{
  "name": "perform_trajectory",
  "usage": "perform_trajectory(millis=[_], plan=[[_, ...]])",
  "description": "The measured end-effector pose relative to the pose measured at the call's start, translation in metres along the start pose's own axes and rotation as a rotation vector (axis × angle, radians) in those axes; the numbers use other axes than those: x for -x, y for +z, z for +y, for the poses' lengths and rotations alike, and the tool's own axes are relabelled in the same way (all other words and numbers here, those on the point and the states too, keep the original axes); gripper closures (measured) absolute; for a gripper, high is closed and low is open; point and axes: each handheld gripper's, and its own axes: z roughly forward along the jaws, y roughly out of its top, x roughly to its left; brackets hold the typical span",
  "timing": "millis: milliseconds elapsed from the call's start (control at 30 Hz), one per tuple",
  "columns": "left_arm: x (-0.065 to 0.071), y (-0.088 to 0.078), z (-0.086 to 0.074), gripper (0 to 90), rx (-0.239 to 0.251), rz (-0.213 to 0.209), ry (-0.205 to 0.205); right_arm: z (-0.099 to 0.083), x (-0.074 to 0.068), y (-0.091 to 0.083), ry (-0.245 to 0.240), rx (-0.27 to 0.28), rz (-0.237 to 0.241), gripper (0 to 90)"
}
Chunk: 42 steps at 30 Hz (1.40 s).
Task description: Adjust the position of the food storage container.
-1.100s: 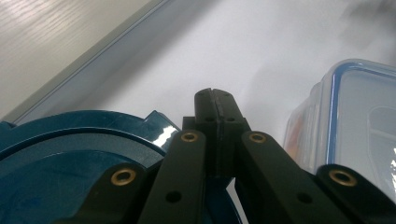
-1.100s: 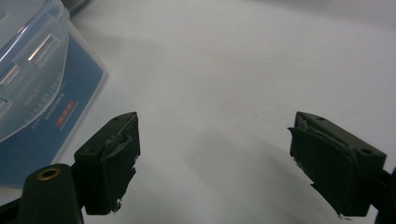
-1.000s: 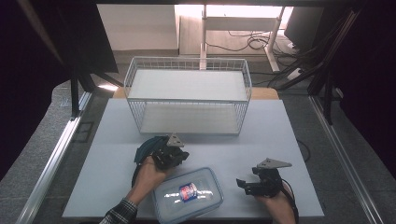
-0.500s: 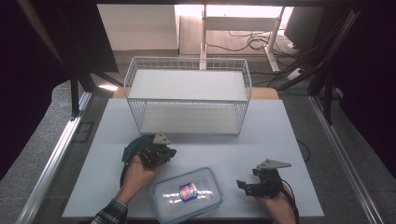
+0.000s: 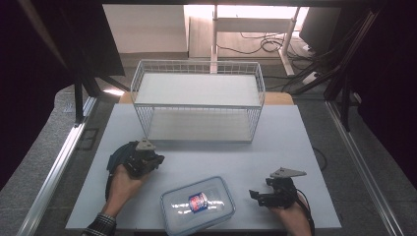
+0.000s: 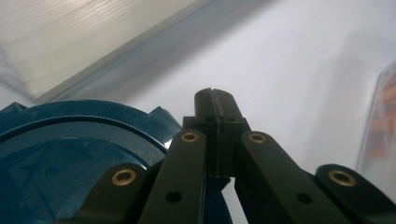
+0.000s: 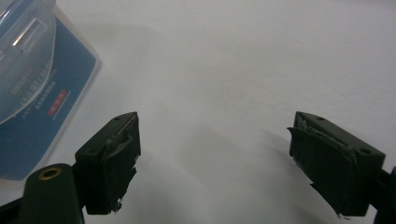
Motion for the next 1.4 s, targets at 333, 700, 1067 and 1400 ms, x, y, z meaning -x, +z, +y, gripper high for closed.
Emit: perform_trajectory(millis=[333,700,1067,1400], plan=[[-0.038,-0.025,-0.028,90.0,0.013,0.059,-0.074,0.0,0.0,0.001,0.006,-0.009,0.003,16.7],[-0.033,-0.034,-0.039,90.0,0.032,0.136,-0.055,0.002,-0.002,-0.002,0.004,0.015,0.009,19.3],[0.046,-0.047,-0.094,90.0,0.079,-0.071,-0.056,0.01,-0.033,-0.005,-0.125,-0.079,0.101,64.9],[0.095,-0.05,-0.121,90.0,0.035,-0.236,-0.042,0.01,-0.067,-0.005,-0.234,-0.188,0.234,84.0]])
